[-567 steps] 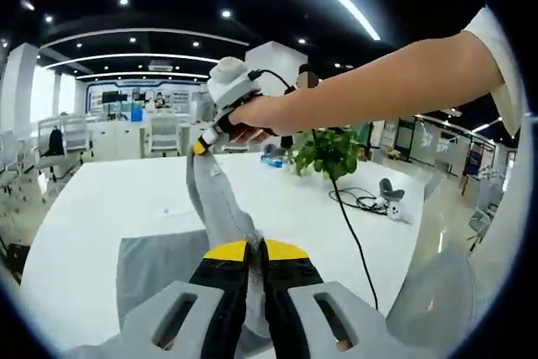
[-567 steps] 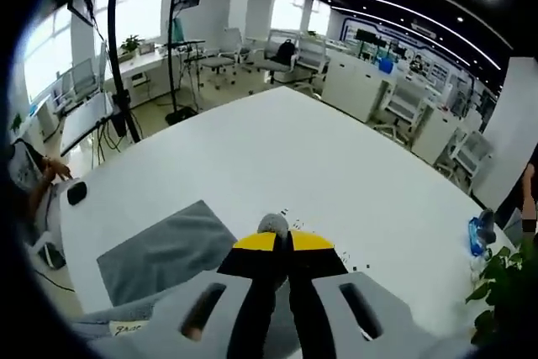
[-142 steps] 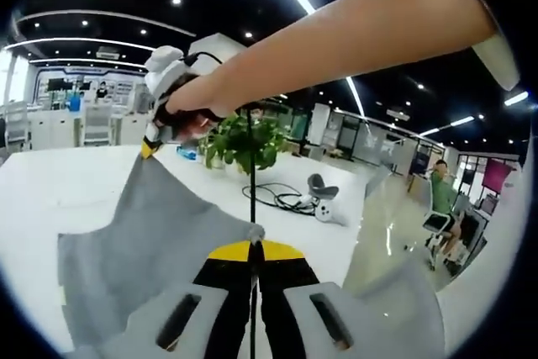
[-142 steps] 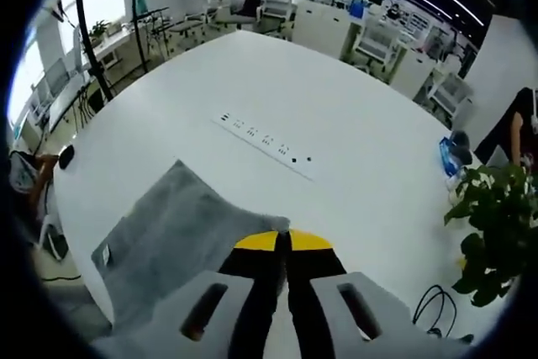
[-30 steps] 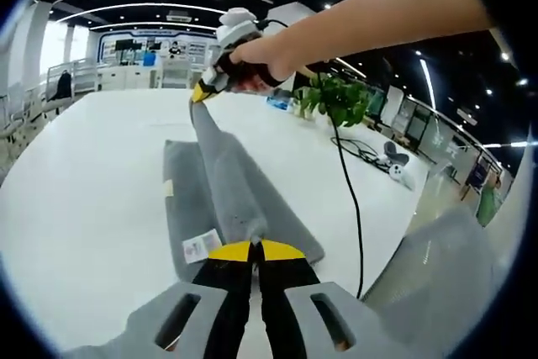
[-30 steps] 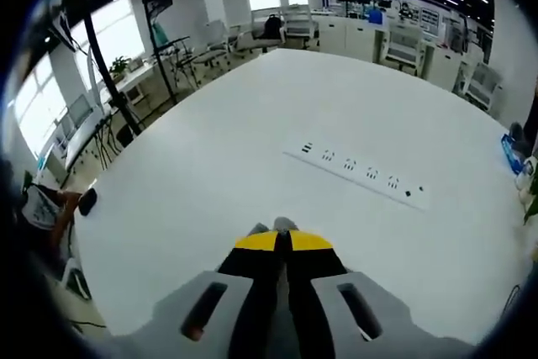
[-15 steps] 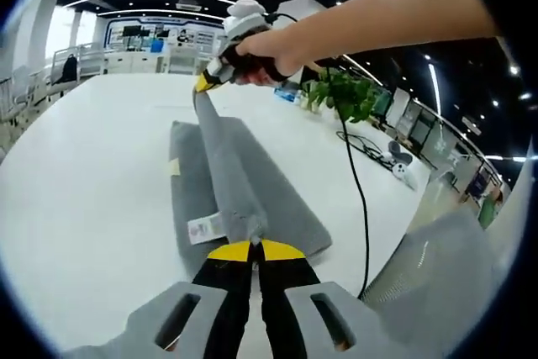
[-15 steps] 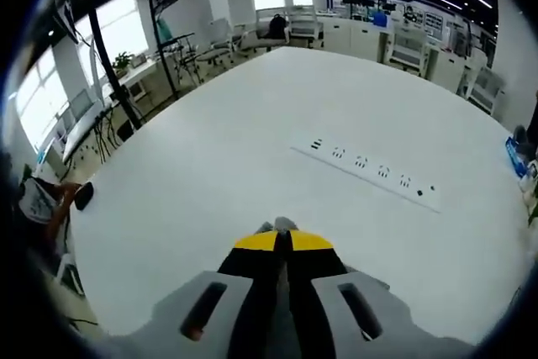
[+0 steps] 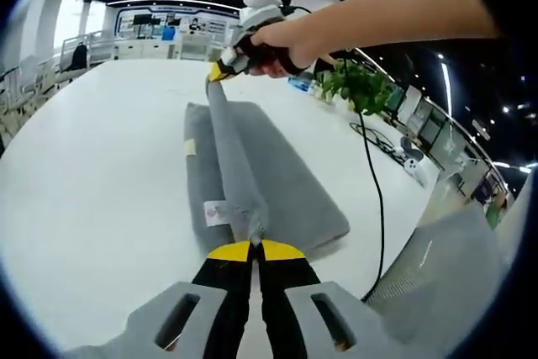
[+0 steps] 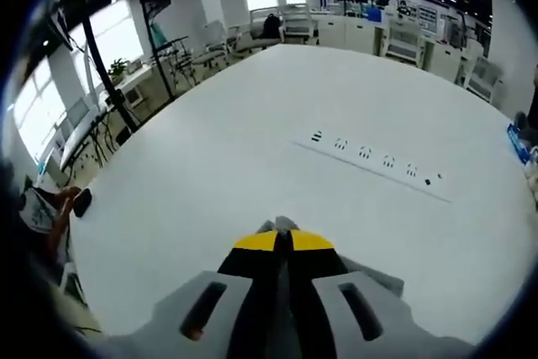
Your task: Fold the towel on the table until its edges align and the towel forms a compact rectangular stack.
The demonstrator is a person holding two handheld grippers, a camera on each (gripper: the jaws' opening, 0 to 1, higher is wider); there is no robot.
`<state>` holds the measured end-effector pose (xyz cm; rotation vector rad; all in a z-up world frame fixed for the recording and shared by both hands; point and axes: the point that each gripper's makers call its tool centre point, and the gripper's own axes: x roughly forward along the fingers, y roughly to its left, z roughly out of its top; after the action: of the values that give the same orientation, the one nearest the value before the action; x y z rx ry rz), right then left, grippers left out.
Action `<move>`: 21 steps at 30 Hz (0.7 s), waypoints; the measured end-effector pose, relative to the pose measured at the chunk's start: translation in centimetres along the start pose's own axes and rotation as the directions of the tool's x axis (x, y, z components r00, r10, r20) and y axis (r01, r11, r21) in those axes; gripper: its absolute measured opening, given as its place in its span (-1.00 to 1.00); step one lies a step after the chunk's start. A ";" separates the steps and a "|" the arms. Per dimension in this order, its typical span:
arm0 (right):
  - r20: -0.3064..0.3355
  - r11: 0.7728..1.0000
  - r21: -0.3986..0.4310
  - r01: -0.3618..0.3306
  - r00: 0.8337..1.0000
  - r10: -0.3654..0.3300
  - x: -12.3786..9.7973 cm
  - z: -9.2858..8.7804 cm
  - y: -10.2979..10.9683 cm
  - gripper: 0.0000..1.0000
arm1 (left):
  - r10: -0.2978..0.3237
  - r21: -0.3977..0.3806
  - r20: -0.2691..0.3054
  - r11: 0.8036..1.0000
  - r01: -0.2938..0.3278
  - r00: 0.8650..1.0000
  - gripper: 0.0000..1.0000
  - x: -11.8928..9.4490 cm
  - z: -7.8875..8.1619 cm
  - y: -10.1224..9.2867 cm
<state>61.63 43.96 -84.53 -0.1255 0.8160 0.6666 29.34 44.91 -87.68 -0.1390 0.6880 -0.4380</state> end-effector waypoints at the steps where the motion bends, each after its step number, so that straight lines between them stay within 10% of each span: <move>1: 0.009 1.000 0.000 -0.006 1.000 0.006 0.1 0.1 0.1 -0.96 | 0.000 0.001 -0.002 1.000 0.000 1.000 -0.95 -0.1 0.0 -0.1; 21: 0.024 0.999 0.029 -0.031 0.999 0.031 -0.9 -0.5 -0.1 -0.82 | 0.025 0.045 -0.028 0.999 -0.023 0.999 -0.95 0.4 -1.0 0.9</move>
<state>60.94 43.21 -84.30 -0.0786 0.8059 0.6840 29.32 45.55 -88.92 -0.0828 0.7069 -0.4327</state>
